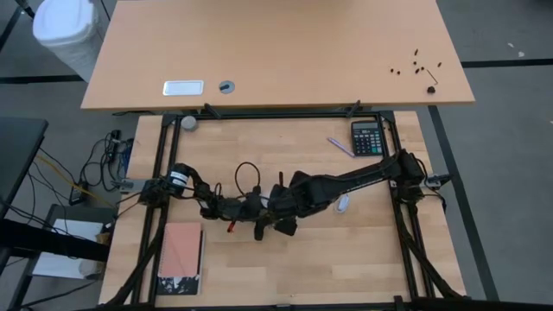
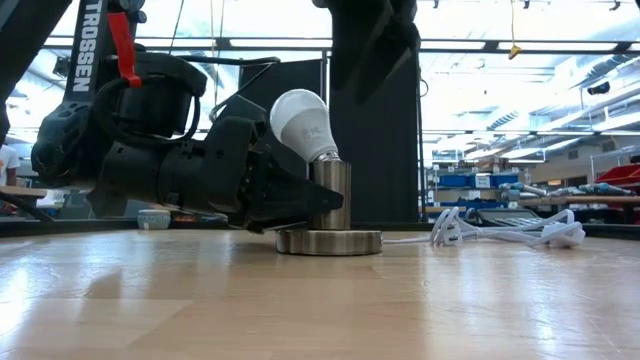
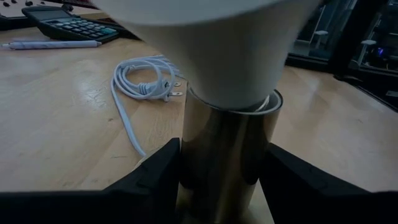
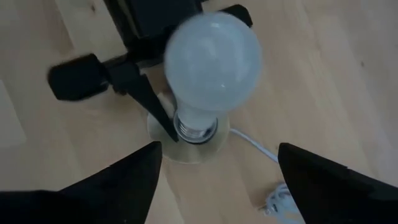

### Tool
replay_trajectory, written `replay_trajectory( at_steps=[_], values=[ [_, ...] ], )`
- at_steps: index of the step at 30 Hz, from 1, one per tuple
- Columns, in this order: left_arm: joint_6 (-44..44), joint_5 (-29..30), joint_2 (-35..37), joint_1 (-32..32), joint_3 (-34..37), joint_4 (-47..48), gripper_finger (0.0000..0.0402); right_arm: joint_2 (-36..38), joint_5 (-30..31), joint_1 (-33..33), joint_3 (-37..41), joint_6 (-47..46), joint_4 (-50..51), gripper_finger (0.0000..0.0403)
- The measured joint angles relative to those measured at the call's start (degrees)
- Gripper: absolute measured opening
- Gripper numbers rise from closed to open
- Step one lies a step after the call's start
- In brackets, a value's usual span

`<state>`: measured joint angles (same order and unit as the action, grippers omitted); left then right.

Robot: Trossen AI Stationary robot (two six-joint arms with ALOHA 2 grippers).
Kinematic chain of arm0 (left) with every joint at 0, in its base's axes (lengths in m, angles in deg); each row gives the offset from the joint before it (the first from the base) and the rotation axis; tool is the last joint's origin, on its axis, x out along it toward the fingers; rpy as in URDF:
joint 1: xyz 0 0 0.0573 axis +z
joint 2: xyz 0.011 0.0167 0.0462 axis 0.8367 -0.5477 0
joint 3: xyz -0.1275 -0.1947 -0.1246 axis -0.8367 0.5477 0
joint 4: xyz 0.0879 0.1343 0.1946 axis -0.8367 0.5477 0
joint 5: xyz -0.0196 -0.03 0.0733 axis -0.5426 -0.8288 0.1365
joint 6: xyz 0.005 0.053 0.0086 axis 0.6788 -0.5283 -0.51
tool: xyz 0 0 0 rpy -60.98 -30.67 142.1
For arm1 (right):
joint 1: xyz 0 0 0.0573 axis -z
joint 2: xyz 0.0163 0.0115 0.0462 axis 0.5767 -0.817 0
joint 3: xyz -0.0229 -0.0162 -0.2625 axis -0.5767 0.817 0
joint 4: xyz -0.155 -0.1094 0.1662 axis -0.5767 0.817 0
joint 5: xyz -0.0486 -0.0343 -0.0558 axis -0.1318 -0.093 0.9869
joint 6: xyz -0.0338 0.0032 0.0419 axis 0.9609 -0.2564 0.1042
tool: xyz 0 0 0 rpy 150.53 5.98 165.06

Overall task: Screw lightbulb
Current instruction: Insert the lightbulb on the lamp

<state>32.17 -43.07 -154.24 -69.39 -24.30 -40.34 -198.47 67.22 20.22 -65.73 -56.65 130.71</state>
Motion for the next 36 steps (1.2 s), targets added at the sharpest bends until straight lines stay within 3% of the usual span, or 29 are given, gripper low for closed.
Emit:
replay_trajectory(
  at_steps=[4, 11, 22, 25, 31, 36],
  values=[
    [-0.01, 0.02, -0.02, -0.28, 0.0, 0.0, 0.0194, 0.2, 1.11, -2.35, 0.02, -2.17, 2.98, 0.0324],
    [-0.1, -0.02, -0.02, -0.27, 0.0, -0.01, 0.0194, 2.19, 3.41, -10.34, 0.02, -10.81, -2.36, 0.0313],
    [-0.05, -0.03, -0.02, -0.3, 0.13, 0.28, 0.0194, 2.82, 26.36, -22.58, 3.29, -22.15, -6.82, 0.0309],
    [-0.03, -0.04, -0.02, -0.3, 0.13, 0.3, 0.0194, 2.82, 25.21, -22.26, 8.21, -17.77, -16.04, 0.0309],
    [-0.03, -0.05, -0.02, -0.31, 0.13, 0.33, 0.0194, 3.28, 15.95, -19.46, 19.25, -1.33, -46.19, 0.0309],
    [0.2, -0.06, -0.02, -0.3, 0.13, 0.37, 0.0194, 8.6, 10.78, -18.74, 28.3, 10.58, -65.64, 0.0309]
  ],
)
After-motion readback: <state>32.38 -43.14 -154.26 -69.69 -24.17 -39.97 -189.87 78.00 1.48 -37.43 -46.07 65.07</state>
